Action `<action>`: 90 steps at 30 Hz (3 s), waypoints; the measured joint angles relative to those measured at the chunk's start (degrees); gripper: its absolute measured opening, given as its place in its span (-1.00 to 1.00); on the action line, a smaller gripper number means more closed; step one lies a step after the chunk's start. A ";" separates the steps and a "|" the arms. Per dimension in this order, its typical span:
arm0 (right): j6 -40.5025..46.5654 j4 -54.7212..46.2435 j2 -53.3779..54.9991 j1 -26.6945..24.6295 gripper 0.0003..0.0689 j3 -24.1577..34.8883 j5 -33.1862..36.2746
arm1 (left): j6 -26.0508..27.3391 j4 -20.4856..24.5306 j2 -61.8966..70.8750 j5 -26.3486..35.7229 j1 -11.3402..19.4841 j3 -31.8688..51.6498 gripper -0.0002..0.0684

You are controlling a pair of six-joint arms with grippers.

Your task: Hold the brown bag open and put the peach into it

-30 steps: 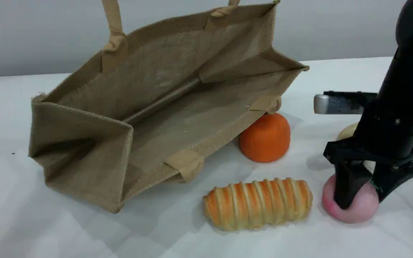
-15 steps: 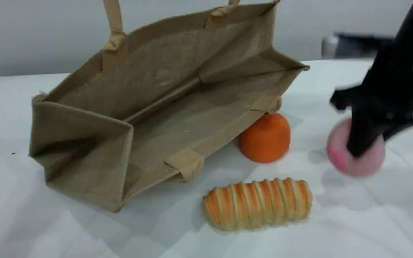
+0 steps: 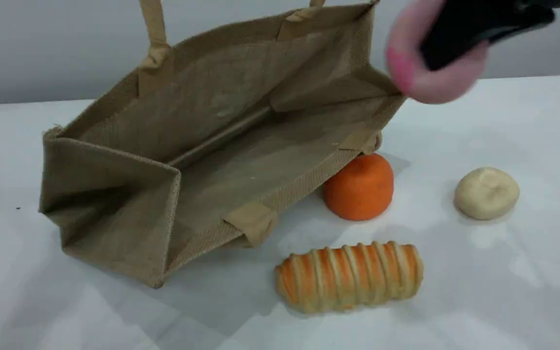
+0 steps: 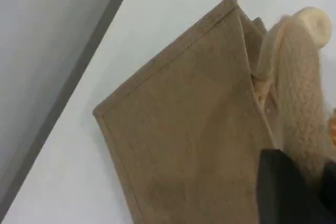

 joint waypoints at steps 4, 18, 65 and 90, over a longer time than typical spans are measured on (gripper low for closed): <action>-0.51 -0.23 1.26 7.27 -0.89 3.25 -8.76 | 0.00 0.00 0.00 0.00 0.00 0.00 -0.74; -0.82 1.15 14.04 15.93 -0.85 3.85 -30.91 | -1.34 0.00 0.00 0.00 0.00 0.00 -0.74; -1.69 -5.06 9.38 -12.01 0.70 -11.67 -14.97 | -4.74 -0.11 -0.05 0.06 0.00 0.00 -0.74; -1.61 -8.44 -1.98 -13.47 0.70 -11.67 -6.43 | -15.88 4.01 -4.99 0.02 0.10 0.00 0.51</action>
